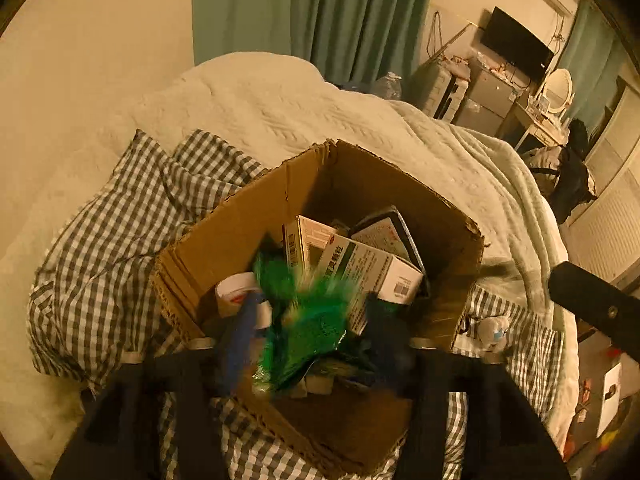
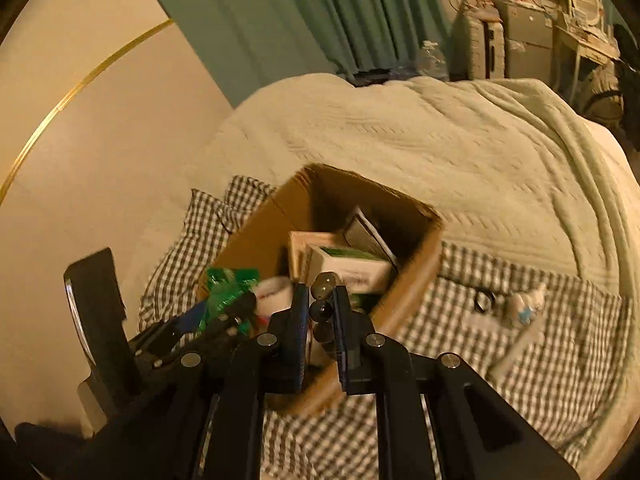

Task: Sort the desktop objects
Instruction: 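Open both grippers to drop the sachet and bracelet into the box, then grasp the white bar with the left gripper while the right grasps the bear figurine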

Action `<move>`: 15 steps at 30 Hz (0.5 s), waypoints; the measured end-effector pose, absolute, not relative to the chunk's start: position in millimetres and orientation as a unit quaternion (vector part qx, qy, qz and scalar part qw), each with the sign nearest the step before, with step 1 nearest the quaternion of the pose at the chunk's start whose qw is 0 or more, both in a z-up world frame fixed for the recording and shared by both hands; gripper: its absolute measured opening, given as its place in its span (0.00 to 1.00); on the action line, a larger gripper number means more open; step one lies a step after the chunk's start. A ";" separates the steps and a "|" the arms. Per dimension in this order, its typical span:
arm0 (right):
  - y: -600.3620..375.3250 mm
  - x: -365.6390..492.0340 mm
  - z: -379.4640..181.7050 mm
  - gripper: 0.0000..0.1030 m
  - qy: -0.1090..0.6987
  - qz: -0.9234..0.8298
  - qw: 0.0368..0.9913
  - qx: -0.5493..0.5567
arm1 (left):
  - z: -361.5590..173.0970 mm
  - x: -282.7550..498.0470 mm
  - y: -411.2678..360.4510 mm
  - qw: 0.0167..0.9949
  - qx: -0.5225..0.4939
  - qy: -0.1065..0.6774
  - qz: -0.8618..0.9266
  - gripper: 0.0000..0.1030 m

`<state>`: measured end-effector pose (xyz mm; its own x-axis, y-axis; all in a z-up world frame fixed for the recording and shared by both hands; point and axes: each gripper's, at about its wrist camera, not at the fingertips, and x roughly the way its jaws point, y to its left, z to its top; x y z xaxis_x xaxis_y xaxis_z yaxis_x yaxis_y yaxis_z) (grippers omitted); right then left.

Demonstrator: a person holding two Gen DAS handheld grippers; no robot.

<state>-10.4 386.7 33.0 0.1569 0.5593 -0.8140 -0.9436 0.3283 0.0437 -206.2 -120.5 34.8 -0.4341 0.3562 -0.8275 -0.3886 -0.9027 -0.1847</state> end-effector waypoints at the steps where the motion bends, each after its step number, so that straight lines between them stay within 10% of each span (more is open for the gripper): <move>1: 390.5 -9.3 30.3 0.29 0.382 0.522 0.718 -0.255 | 35.4 -208.3 -120.7 0.216 -0.483 0.016 0.849 0.80; 3: 394.5 -4.6 26.9 0.49 0.368 0.505 0.731 -0.275 | 34.8 -210.6 -117.4 0.214 -0.478 0.012 0.852 0.80; 15: 325.1 115.4 24.8 0.49 0.365 0.383 0.792 -0.304 | 47.0 -141.6 -22.9 0.322 -0.422 0.125 0.838 0.80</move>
